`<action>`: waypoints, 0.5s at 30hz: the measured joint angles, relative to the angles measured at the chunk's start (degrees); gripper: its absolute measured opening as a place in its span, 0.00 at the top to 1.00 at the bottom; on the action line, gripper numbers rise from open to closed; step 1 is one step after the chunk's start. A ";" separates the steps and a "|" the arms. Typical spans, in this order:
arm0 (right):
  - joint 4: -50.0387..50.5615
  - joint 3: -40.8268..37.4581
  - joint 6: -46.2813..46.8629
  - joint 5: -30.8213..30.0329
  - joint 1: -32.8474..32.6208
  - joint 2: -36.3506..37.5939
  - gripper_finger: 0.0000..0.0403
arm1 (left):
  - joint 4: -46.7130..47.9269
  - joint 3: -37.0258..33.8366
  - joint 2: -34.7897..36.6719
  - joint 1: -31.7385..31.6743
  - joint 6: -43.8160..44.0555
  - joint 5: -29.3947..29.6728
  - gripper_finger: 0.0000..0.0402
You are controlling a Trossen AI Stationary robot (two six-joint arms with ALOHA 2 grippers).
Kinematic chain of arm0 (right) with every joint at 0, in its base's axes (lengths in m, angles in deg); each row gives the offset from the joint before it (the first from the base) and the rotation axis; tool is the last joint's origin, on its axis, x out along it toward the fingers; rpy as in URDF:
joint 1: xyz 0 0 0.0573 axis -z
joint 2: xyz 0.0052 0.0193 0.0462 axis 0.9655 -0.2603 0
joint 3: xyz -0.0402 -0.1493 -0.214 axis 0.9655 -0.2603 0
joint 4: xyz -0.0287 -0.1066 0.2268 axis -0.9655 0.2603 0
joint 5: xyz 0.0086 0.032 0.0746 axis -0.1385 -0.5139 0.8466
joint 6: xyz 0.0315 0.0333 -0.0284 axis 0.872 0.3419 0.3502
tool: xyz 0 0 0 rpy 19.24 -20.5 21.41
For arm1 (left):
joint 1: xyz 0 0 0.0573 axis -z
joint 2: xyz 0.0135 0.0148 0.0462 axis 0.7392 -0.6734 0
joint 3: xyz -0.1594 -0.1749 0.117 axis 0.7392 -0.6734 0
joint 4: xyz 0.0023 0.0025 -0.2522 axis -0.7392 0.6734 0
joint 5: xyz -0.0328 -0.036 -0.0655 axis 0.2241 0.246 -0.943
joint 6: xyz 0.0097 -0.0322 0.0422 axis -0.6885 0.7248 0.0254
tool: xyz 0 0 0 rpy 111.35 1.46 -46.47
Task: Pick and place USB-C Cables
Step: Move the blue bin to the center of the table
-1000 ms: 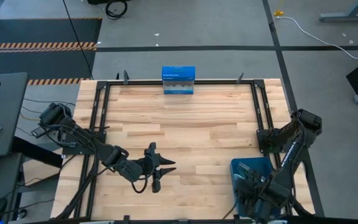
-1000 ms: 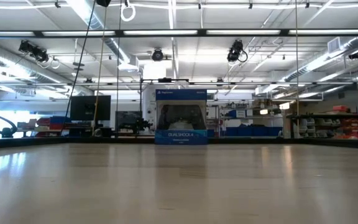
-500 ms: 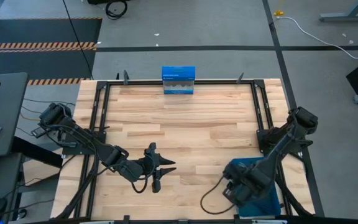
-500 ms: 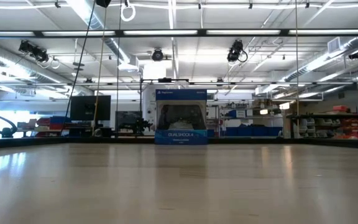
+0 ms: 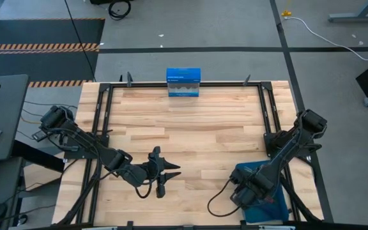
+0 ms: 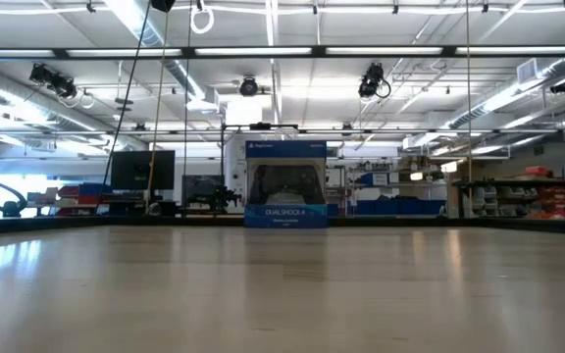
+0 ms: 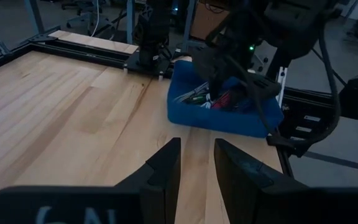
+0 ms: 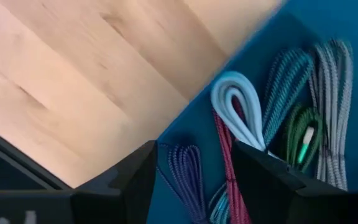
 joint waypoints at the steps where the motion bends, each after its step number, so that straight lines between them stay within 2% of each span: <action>1: -0.37 -0.01 -0.02 -0.31 0.00 0.00 0.47 | -0.02 0.00 0.00 0.00 0.00 0.00 0.74; 15: -3.26 -0.09 -0.90 0.09 -0.01 -0.02 0.47 | 0.29 0.00 0.00 0.00 -0.13 0.00 0.74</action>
